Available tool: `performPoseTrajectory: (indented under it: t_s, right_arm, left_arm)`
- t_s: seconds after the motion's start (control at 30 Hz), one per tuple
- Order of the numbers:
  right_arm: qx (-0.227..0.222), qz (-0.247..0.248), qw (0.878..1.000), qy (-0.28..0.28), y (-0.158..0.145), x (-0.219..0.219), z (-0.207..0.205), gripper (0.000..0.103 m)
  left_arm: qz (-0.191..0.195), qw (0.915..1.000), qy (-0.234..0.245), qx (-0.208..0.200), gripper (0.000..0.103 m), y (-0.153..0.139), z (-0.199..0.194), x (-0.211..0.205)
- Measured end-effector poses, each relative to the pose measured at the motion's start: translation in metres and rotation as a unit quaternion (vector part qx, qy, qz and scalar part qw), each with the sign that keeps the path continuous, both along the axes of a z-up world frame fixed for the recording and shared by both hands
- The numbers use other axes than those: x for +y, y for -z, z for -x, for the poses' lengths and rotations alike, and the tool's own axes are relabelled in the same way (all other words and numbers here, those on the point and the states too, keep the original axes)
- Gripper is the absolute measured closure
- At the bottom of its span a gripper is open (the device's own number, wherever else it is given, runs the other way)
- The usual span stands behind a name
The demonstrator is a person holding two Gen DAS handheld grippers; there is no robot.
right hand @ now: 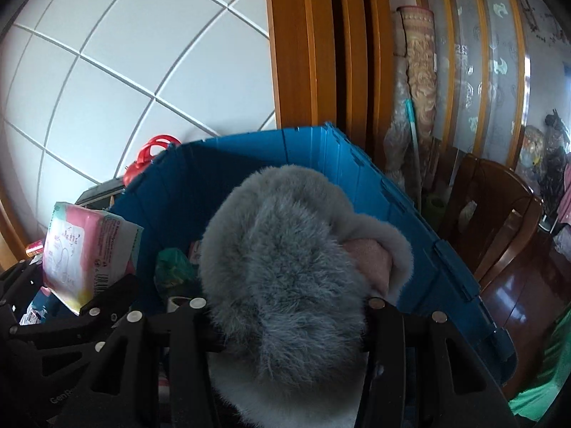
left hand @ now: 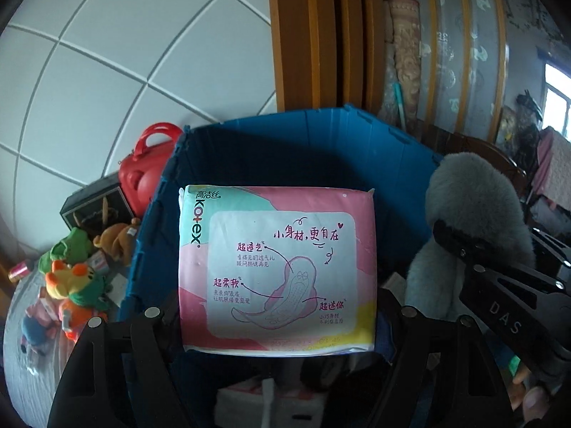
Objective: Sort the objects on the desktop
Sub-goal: 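Lower both items into the blue bin and open both tools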
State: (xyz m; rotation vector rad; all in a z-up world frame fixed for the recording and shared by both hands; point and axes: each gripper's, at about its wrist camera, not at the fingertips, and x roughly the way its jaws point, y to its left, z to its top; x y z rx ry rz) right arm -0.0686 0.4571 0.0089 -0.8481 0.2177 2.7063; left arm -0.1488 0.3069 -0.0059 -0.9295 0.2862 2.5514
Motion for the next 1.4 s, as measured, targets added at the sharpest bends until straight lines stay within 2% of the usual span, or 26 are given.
performPoseTrajectory:
  t_s: [0.1,0.23,0.33,0.5,0.57,0.87,0.97,1.03,1.1,1.23,1.27,1.4]
  right_arm:
    - [-0.016,0.015,1.0,-0.003,0.018,0.012,0.001,0.054]
    - [0.003,0.021,0.999,-0.025,0.017,0.014,-0.004,0.047]
    - [0.008,0.012,1.0,-0.02,0.019,0.016,-0.003,0.035]
    - [0.031,0.013,0.999,0.004,0.015,0.018,-0.01,0.005]
    - [0.035,0.009,0.999,0.009,0.013,0.022,-0.01,0.001]
    - [0.039,0.012,0.999,0.013,0.012,0.027,-0.008,0.001]
    - [0.037,0.01,0.999,0.013,0.012,0.027,-0.008,0.001]
    - [0.037,0.009,0.999,0.011,0.011,0.026,-0.008,0.001]
    - [0.038,0.008,0.999,0.011,0.011,0.026,-0.008,0.001]
    - [0.041,0.008,0.999,0.007,0.011,0.026,-0.008,0.001]
    - [0.041,0.007,0.999,0.006,0.011,0.026,-0.008,0.001]
    - [0.042,0.007,0.999,0.003,0.01,0.027,-0.007,0.001]
  left_arm:
    - [0.008,1.0,0.0,-0.003,0.023,0.002,-0.002,0.008]
    - [0.019,0.9998,-0.009,-0.004,0.022,0.003,-0.004,0.013]
    - [0.009,0.9998,-0.014,-0.013,0.021,0.003,-0.002,0.009]
    - [0.004,0.9994,-0.011,-0.031,0.021,0.005,0.002,0.007]
    - [0.007,0.9995,-0.012,-0.027,0.021,0.006,0.001,0.008]
    - [0.008,0.9993,-0.02,-0.03,0.021,0.009,0.002,0.006]
    - [0.012,0.9991,-0.038,-0.016,0.021,0.006,-0.004,0.003]
    - [0.014,0.999,-0.043,-0.004,0.017,0.005,-0.007,0.002]
    - [0.008,0.9989,-0.045,-0.011,0.016,0.004,-0.005,0.001]
    - [-0.025,0.9981,-0.054,0.018,0.012,-0.002,-0.009,-0.009]
    - [-0.017,0.9977,-0.062,0.022,0.008,-0.002,-0.009,-0.008]
    - [-0.009,0.9973,-0.069,0.021,0.008,-0.005,-0.009,-0.007]
